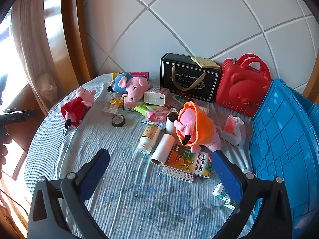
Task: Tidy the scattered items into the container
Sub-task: 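Close left tool on red-dress pig plush while right tool reaches toward orange-hooded plush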
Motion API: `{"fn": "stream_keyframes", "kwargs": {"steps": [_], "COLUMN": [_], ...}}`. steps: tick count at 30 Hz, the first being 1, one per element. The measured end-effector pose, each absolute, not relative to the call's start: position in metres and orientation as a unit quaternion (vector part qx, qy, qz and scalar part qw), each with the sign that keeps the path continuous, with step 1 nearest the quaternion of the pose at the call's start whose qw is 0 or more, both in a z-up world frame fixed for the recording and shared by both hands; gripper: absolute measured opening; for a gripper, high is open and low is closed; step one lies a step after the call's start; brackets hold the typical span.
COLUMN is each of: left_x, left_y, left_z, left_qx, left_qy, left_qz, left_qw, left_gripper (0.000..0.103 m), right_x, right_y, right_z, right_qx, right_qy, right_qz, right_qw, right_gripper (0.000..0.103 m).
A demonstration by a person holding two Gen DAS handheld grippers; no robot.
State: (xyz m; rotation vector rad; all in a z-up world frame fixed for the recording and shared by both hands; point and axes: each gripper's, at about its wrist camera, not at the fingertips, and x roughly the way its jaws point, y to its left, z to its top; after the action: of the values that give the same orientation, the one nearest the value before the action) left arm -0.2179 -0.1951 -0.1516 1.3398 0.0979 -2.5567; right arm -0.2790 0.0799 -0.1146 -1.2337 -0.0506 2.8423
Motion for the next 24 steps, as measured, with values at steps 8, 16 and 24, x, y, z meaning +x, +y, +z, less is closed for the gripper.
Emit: {"fn": "stream_keyframes", "kwargs": {"steps": [8, 16, 24], "left_x": [-0.322, -0.425, -0.455], "left_y": [-0.245, -0.267, -0.277], "left_z": [-0.208, -0.301, -0.363], "left_qx": [0.458, 0.524, 0.575], "left_qy": [0.033, 0.001, -0.007], "left_qz": [-0.886, -0.851, -0.816], "left_qw": [0.068, 0.04, 0.06], "left_gripper": [0.102, 0.102, 0.102], "right_x": [-0.297, -0.292, -0.304], "right_y": [0.04, 0.034, 0.055], "right_z": [-0.121, -0.134, -0.16], "right_qx": [-0.412, -0.445, -0.473], "right_qy": [-0.02, -0.019, 0.022], "right_qz": [0.909, 0.888, 0.869], "right_qw": [0.059, 0.114, 0.143], "right_gripper": [0.103, 0.103, 0.103]}}
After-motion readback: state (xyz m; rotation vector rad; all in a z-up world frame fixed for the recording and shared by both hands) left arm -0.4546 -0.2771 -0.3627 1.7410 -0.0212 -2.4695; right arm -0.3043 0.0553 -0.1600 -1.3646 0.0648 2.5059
